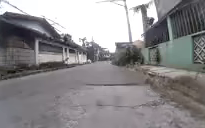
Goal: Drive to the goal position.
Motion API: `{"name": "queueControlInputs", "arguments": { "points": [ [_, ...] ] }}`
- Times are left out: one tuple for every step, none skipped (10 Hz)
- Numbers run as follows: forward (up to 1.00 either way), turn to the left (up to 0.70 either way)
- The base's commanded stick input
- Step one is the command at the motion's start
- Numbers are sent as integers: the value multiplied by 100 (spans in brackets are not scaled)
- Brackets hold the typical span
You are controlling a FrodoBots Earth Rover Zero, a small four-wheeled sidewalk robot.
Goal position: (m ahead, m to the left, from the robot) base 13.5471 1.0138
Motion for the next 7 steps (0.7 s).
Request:
{"name": "queueControlInputs", "arguments": {
  "points": [
    [100,1],
    [100,1],
    [100,1],
    [100,1],
    [100,1],
    [100,1],
    [100,1]
  ]
}}
